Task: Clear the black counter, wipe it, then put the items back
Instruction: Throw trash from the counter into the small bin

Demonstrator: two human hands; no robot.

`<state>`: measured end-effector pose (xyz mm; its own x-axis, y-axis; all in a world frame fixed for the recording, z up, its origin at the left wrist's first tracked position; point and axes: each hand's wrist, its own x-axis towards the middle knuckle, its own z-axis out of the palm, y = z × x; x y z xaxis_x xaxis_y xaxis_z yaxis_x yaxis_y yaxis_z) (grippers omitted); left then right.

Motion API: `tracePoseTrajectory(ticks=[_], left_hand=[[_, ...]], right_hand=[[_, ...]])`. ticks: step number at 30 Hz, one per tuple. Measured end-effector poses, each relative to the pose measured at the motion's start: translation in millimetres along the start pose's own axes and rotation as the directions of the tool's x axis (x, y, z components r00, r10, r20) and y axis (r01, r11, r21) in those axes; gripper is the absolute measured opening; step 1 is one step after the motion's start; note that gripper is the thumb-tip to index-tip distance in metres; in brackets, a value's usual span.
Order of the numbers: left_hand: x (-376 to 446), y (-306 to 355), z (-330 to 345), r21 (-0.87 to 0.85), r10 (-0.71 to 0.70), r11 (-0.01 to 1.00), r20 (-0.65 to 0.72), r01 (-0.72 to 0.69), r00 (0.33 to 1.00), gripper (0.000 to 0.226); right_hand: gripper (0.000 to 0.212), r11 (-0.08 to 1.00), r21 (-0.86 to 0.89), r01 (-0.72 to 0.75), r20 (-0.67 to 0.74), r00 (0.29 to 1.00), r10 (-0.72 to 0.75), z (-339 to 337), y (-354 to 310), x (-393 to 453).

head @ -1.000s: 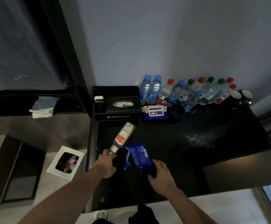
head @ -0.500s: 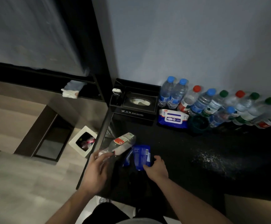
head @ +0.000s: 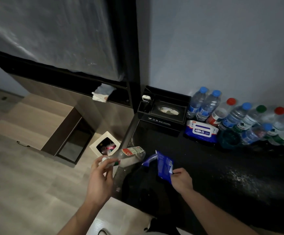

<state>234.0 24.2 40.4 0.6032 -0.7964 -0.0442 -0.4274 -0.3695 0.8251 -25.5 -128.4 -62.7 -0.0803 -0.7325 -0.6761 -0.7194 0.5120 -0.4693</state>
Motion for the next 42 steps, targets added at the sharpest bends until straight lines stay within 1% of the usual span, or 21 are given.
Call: tracePoseTrajectory(ticks=[3, 5, 9, 12, 15, 17, 20, 23, 26, 31, 34, 37, 42], left_hand=[[0.0, -17.4, -31.3, 0.051, -0.008, 0.999, -0.034, 0.009, 0.999, 0.047], [-0.9, -32.1, -58.3, 0.067, -0.012, 0.998, -0.041, 0.015, 0.999, 0.043], [-6.7, -65.7, -121.0, 0.038, -0.027, 0.999, -0.086, 0.030, 0.996, 0.039], [-15.2, -96.4, -173.7, 0.008, -0.040, 0.999, -0.085, 0.041, 0.996, 0.033], [-21.9, -128.8, -221.9, -0.010, -0.035, 0.999, -0.082, 0.034, 0.996, 0.030], [-24.1, -148.2, -247.9, -0.010, -0.032, 0.999, -0.104, 0.031, 0.994, 0.032], [-21.3, -170.8, -272.9, -0.024, -0.062, 0.998, -0.122, 0.060, 0.991, 0.032], [-9.2, -183.2, -285.3, -0.069, -0.077, 0.995, -0.118, 0.070, 0.990, 0.030], [7.2, -190.9, -290.3, -0.095, -0.077, 0.993, -0.085, 0.069, 0.993, 0.028], [51.0, -208.5, -293.5, -0.056, -0.045, 0.998, -0.044, 0.042, 0.998, 0.033], [86.2, -218.4, -297.3, -0.042, -0.053, 0.998, 0.003, 0.054, 0.999, 0.030], [125.3, -224.3, -300.0, -0.036, -0.081, 0.996, 0.055, 0.083, 0.995, 0.031], [200.9, -234.4, -291.3, 0.018, -0.053, 0.999, 0.130, 0.051, 0.990, 0.034]], right_hand=[[0.026, 0.982, 0.188, -0.022, 0.001, 1.000, 0.022, 18.4, -6.3, -23.1], [0.030, 0.960, 0.279, -0.007, 0.037, 0.999, -0.003, 40.0, -17.1, -45.6], [0.027, 0.903, 0.431, 0.002, 0.091, 0.995, -0.045, 95.2, -45.4, -97.7], [0.028, 0.876, 0.482, 0.013, 0.090, 0.994, -0.064, 144.7, -60.9, -130.6], [0.028, 0.861, 0.507, 0.028, 0.051, 0.997, -0.063, 191.8, -71.7, -159.5], [0.027, 0.864, 0.502, 0.041, 0.030, 0.997, -0.065, 215.4, -77.7, -175.8], [0.025, 0.885, 0.463, 0.057, 0.036, 0.996, -0.083, 234.3, -89.2, -196.4], [0.026, 0.905, 0.423, 0.057, 0.044, 0.996, -0.083, 242.3, -104.7, -200.4], [0.026, 0.921, 0.382, 0.073, 0.038, 0.995, -0.094, 252.6, -123.4, -194.0], [0.029, 0.944, 0.313, 0.109, -0.003, 0.993, -0.114, 290.2, -157.6, -166.6], [0.031, 0.949, 0.307, 0.070, 0.031, 0.996, -0.083, 314.5, -181.7, -146.5], [0.029, 0.947, 0.322, 0.017, 0.031, 0.999, -0.028, 334.4, -200.7, -122.1], [0.022, 0.956, 0.292, -0.042, 0.007, 0.999, 0.042, 360.3, -216.6, -64.6]])
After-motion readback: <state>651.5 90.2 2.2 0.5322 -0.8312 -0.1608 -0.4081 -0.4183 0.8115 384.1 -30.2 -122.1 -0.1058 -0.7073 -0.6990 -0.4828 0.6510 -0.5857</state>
